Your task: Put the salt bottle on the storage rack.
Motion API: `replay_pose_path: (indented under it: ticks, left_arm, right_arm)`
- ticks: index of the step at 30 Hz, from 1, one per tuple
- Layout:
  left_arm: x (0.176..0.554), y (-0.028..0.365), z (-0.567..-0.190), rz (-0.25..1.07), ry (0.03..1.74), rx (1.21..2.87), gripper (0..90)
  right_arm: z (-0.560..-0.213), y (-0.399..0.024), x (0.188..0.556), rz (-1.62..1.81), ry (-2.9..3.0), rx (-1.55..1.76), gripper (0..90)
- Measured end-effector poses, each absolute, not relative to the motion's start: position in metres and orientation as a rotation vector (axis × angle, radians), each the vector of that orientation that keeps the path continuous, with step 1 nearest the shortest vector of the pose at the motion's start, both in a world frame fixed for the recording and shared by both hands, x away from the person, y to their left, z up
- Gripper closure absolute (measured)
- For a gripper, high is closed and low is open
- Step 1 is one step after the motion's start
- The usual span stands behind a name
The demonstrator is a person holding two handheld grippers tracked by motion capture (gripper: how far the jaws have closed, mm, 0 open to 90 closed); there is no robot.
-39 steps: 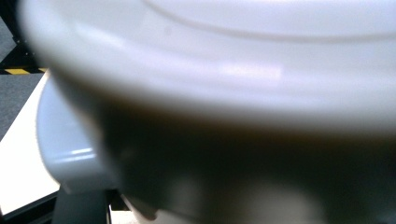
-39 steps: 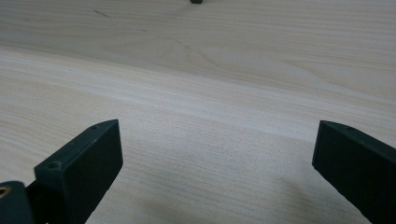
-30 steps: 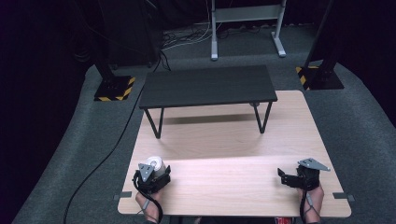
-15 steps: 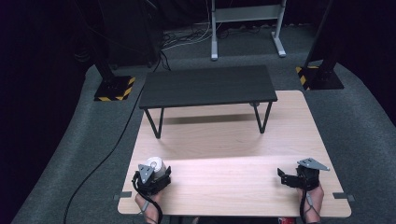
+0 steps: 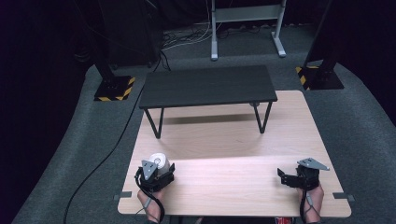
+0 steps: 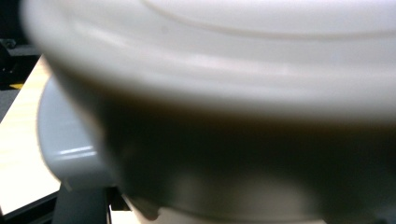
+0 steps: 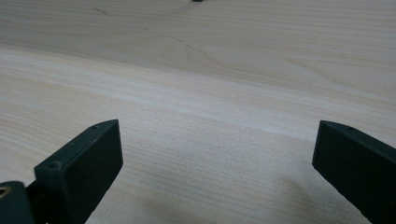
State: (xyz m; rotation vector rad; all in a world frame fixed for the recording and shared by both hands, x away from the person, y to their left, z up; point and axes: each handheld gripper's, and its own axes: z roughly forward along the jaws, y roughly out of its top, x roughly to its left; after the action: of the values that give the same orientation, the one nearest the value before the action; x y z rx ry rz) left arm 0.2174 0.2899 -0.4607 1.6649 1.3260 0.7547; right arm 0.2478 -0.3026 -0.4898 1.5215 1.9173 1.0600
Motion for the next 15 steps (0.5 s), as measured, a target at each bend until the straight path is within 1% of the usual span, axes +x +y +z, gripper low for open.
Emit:
replay_pose_path:
  ticks: [15]
  left_arm:
    - [0.23,0.28,-0.447,0.742,1.259,1.675,28.8]
  right_arm:
    - [-0.49,-0.303,0.248,1.061,1.918,1.52,0.4]
